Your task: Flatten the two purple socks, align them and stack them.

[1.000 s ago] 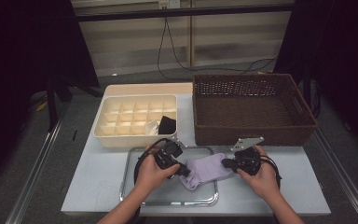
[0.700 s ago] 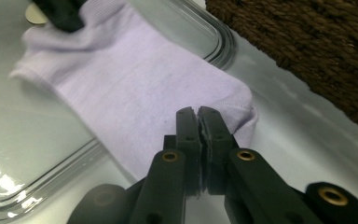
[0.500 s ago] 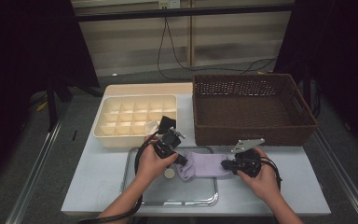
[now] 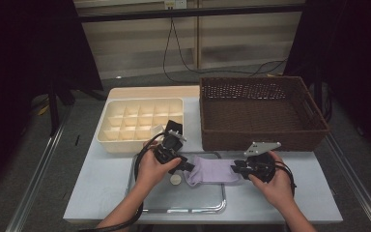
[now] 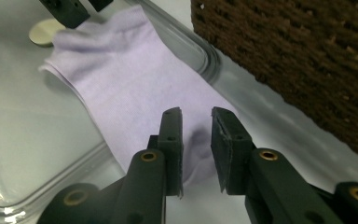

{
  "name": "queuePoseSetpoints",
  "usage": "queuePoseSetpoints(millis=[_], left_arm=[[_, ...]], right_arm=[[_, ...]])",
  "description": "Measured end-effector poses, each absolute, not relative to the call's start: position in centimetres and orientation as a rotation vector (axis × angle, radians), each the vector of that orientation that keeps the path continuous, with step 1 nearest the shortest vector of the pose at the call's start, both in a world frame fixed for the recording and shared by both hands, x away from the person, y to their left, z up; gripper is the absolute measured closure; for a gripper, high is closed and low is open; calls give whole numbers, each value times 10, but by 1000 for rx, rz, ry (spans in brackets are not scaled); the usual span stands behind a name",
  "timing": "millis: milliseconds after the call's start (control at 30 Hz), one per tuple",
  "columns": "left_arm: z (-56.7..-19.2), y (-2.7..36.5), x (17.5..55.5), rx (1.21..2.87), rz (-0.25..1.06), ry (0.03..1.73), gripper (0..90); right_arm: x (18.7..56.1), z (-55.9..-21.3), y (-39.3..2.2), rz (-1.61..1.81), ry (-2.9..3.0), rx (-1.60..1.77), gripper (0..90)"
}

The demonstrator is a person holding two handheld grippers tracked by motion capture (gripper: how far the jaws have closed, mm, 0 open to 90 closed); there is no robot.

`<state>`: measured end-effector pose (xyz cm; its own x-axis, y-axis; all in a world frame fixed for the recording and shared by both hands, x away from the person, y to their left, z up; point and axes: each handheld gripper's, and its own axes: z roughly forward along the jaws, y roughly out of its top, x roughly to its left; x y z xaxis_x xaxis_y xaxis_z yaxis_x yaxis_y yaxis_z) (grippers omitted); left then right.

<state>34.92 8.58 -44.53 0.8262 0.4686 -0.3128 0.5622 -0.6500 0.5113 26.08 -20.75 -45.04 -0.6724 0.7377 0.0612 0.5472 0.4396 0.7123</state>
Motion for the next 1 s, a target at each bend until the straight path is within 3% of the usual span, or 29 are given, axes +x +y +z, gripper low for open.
queuePoseSetpoints(millis=[100,400,1000], left_arm=[[-444,88,347,2398,-203,747,507],[-449,97,342,2376,-205,777,495],[-454,93,341,2380,-192,767,445]], right_arm=[[261,-448,-203,1075,2442,1086,750],[264,-453,-178,1094,2529,980,899],[273,-469,-153,1038,2605,914,900]])
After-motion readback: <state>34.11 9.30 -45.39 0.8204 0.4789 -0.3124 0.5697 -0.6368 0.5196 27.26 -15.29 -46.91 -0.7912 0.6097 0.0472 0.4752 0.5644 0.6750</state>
